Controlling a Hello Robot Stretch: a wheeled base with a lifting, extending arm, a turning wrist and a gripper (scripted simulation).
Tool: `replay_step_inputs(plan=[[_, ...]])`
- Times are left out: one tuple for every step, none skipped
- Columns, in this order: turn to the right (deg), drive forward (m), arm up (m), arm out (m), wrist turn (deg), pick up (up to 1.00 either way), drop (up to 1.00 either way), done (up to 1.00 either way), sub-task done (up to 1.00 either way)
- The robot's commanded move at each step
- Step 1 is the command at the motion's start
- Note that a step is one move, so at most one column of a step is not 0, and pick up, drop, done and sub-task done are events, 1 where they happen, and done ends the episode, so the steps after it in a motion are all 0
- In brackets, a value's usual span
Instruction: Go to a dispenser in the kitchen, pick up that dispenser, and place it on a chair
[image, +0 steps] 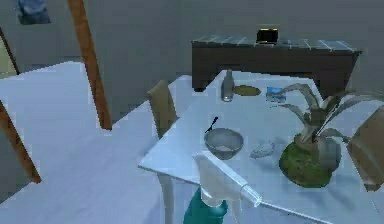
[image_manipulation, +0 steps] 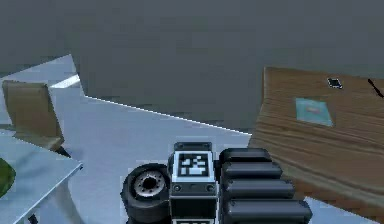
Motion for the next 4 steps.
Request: replay_step_inputs(plan=[[-45.0, 0.0, 0.0, 0.0, 0.0, 0.0, 0.0, 0.0, 0.0], [-21.0, 0.0, 0.0, 0.0, 0.0, 0.0, 0.0, 0.0, 0.0], [0.0, 0.8, 0.0, 0.0, 0.0, 0.0, 0.0, 0.0, 0.0], [45.0, 0.0, 0.0, 0.0, 0.0, 0.0, 0.0, 0.0, 0.0]])
